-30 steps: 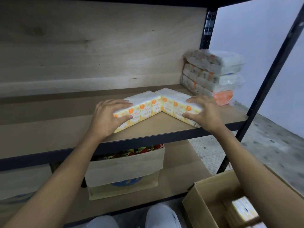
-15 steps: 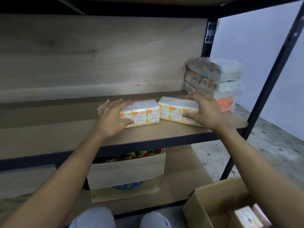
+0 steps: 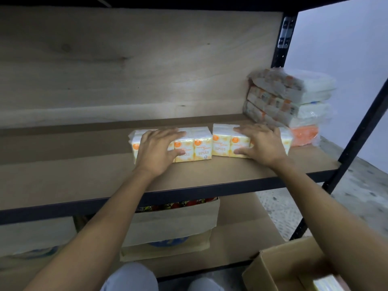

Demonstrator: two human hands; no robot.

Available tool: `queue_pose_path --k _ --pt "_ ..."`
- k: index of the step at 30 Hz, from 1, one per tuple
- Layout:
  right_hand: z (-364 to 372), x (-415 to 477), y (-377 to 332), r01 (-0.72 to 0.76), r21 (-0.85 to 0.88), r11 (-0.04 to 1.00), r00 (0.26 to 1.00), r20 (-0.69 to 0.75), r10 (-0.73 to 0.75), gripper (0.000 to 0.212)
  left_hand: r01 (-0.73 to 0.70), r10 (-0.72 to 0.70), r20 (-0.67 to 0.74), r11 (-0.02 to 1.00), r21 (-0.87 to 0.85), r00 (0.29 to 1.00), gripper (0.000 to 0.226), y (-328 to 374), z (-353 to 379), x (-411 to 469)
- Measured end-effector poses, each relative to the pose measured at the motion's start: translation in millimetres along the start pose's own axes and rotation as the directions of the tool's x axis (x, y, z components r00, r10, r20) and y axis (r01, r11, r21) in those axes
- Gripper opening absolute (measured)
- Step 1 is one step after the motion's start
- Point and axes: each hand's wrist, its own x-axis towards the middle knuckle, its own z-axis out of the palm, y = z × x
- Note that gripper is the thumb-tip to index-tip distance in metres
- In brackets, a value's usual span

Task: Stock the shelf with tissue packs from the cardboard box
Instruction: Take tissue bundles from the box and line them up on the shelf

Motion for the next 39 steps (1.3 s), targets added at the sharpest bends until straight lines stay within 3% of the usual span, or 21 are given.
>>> queue_pose_path --k 9,28,39 --pt "9.1 28.6 21.5 0.184 0.193 0.964 0.980 0.032 -0.194 0.067 -0.011 0.012 -0.029 1.000 0.016 1.000 0.049 -10.7 10.8 12.5" --pt "63.7 107.7 51.6 0.184 0.244 0.952 0.983 -0.032 -0.182 0.070 0.075 -0.075 0.009 0.997 0.021 0.997 0.049 -36.0 55.1 76.6" --pt "87.4 158.6 58.6 0.249 0.246 0.937 0.968 -0.076 -0.237 0.069 0.008 -0.004 -0.060 0.998 0.065 0.998 0.050 -63.5 79.9 120.1"
